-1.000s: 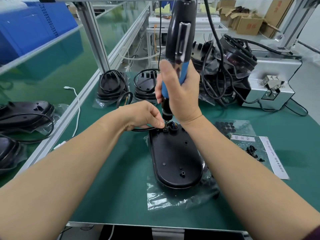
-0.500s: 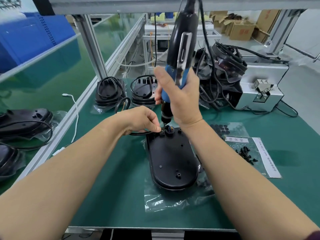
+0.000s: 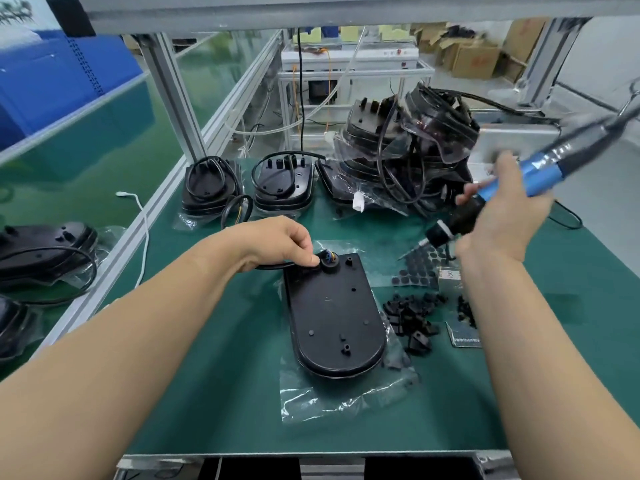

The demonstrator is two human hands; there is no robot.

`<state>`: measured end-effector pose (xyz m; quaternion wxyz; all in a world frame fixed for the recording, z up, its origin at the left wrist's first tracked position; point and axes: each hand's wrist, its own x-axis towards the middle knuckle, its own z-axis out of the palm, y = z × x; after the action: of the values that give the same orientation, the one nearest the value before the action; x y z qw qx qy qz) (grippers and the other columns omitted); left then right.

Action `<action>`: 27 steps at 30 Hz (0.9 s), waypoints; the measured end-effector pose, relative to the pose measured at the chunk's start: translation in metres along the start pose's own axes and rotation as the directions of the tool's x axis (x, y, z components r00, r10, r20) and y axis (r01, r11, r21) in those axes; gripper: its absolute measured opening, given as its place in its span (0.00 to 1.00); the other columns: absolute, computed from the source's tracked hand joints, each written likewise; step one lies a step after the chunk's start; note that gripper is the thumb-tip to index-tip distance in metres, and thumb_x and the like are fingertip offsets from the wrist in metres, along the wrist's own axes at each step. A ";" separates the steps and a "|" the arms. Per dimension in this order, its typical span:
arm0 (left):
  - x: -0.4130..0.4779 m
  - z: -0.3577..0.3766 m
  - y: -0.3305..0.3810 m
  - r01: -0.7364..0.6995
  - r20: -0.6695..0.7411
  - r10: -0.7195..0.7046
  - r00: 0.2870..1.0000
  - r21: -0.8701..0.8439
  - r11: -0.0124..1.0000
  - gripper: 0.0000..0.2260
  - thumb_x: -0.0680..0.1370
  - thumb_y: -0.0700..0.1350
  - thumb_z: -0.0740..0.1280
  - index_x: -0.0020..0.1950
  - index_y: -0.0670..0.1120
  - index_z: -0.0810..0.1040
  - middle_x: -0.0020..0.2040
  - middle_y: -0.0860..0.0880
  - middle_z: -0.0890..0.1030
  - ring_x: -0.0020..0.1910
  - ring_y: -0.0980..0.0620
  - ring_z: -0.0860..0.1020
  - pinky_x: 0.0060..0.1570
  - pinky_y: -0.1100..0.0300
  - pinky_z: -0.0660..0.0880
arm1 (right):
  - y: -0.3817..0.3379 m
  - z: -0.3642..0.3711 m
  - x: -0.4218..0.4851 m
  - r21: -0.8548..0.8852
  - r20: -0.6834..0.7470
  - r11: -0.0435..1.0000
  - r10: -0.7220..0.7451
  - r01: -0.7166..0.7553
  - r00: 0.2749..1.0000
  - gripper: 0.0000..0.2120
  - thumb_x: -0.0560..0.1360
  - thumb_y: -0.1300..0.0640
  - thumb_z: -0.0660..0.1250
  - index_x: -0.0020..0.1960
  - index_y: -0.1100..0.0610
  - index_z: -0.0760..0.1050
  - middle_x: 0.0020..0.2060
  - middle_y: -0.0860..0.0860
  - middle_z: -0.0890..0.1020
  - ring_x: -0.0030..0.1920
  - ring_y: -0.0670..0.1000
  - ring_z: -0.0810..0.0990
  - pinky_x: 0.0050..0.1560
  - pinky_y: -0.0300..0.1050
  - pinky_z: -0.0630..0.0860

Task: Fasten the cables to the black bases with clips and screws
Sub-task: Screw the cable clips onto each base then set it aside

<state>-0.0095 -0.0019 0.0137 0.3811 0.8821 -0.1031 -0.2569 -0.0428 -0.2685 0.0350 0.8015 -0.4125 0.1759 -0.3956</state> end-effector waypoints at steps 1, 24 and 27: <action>0.000 0.000 -0.001 -0.002 -0.005 0.002 1.000 -0.019 1.000 0.07 0.71 0.42 0.76 0.42 0.42 0.80 0.39 0.48 0.78 0.43 0.51 0.73 0.52 0.56 0.68 | 0.004 -0.009 0.005 0.007 -0.072 0.999 0.034 -0.034 0.997 0.16 0.75 0.61 0.71 0.55 0.59 0.65 0.37 0.53 0.76 0.30 0.52 0.75 0.31 0.45 0.75; -0.010 0.008 0.000 -0.226 0.046 0.224 0.973 0.029 0.974 0.04 0.75 0.37 0.72 0.43 0.43 0.78 0.39 0.48 0.78 0.38 0.54 0.74 0.45 0.60 0.70 | 0.034 -0.076 0.028 -0.449 -0.269 0.876 0.055 -0.175 0.962 0.26 0.75 0.66 0.61 0.73 0.62 0.65 0.65 0.52 0.65 0.56 0.50 0.67 0.59 0.41 0.66; -0.010 0.007 0.000 -0.227 0.078 0.223 0.972 0.038 0.973 0.04 0.75 0.38 0.71 0.43 0.43 0.78 0.41 0.46 0.79 0.41 0.53 0.74 0.48 0.56 0.70 | 0.035 -0.074 0.001 -0.714 0.281 0.571 -0.296 0.405 0.913 0.18 0.74 0.67 0.67 0.64 0.61 0.76 0.64 0.55 0.72 0.64 0.53 0.70 0.67 0.46 0.67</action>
<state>-0.0217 -0.0030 0.0132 0.3831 0.8633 -0.2225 -0.2419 -0.0699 -0.2953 -0.0372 0.4689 -0.7607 0.1868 -0.4081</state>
